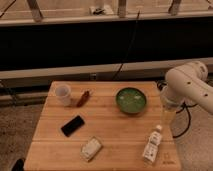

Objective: Drag the ceramic bowl in a circle

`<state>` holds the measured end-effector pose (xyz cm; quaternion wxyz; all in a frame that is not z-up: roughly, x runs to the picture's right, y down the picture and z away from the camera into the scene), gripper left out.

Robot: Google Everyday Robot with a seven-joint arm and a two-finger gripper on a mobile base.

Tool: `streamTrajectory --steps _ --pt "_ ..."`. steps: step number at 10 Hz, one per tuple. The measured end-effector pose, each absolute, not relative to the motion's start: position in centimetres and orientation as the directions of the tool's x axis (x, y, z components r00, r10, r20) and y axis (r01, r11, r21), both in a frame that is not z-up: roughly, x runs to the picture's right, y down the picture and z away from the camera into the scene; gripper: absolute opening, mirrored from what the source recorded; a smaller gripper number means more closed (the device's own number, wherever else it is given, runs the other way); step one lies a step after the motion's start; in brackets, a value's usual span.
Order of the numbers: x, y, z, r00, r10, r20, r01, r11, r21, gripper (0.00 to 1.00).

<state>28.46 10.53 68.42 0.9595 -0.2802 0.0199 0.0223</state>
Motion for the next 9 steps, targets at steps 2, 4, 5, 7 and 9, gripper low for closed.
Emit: streamTrajectory --steps 2,4,5,7,9 --pt "28.46 10.53 68.42 0.998 0.032 -0.051 -0.054 0.842 -0.537 0.80" --pt "28.46 10.53 68.42 0.998 0.032 -0.051 -0.054 0.842 -0.537 0.80" --pt "28.46 10.53 68.42 0.998 0.032 -0.051 -0.054 0.842 -0.537 0.80" --pt "28.46 10.53 68.42 0.998 0.032 -0.051 -0.054 0.842 -0.537 0.80" --pt "28.28 10.54 68.91 0.999 0.014 -0.048 -0.037 0.846 -0.531 0.80"
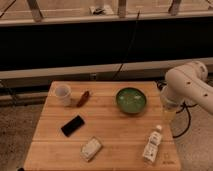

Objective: Drag the ceramic bowl in a circle

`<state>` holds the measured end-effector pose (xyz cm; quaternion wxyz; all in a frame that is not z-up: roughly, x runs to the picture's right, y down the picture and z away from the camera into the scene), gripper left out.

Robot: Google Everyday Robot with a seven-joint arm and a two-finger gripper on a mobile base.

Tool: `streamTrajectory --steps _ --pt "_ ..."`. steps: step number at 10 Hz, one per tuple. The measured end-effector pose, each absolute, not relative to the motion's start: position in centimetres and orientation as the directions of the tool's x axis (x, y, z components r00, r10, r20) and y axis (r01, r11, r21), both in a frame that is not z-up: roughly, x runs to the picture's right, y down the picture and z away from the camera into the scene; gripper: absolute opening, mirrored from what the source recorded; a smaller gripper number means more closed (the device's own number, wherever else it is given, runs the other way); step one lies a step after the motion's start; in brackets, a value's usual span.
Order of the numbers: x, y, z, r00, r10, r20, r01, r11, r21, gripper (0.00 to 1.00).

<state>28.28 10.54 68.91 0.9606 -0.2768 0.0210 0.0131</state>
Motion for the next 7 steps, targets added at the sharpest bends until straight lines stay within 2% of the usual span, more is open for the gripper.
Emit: streamTrajectory --steps 7 --pt "24.7 9.9 72.3 0.992 -0.124 0.016 0.115 0.862 -0.493 0.80"
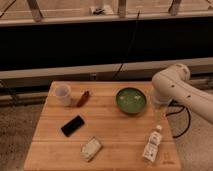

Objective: Drag the ceramic bowl in a circle

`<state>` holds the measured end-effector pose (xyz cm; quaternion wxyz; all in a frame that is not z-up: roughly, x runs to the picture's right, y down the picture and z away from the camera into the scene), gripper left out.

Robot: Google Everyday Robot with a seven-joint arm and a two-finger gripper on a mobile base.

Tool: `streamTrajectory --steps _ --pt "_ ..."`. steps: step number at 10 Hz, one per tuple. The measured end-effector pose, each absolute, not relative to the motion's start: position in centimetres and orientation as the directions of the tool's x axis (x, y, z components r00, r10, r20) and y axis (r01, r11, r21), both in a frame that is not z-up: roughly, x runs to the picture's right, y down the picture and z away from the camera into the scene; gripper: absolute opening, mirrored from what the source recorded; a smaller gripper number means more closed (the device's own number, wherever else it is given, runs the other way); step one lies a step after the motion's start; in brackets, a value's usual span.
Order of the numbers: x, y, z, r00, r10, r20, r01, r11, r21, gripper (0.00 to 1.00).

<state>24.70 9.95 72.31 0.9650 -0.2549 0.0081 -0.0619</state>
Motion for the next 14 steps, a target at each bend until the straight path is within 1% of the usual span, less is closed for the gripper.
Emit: streamTrajectory --steps 8,14 --pt "22.7 10.4 75.3 0.976 -0.206 0.071 0.215 0.854 -0.473 0.80" --pt "22.3 12.3 78.3 0.969 -0.221 0.112 0.247 0.835 -0.491 0.80"
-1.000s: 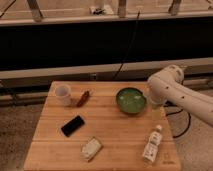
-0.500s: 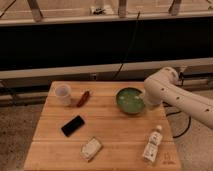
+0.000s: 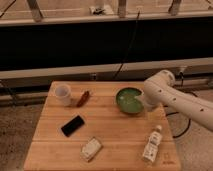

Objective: Drag the ceramic bowl in a circle

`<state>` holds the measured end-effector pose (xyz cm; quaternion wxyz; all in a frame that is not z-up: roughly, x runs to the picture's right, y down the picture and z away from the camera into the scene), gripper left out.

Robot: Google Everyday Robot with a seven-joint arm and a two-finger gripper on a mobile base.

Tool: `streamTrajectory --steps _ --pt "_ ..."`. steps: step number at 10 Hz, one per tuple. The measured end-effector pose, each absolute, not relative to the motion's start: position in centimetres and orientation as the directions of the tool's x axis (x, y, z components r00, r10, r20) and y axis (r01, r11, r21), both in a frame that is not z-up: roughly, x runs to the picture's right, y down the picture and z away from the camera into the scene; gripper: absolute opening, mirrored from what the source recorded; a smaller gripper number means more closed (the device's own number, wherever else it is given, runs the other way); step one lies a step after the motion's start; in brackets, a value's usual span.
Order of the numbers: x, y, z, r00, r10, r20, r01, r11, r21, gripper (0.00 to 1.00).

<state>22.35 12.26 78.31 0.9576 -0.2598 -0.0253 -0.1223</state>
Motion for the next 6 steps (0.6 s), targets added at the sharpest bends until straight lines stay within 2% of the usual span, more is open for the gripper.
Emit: streamTrajectory --steps 6 --pt "22.6 13.8 81.4 0.966 -0.212 0.146 0.258 0.822 -0.508 0.80"
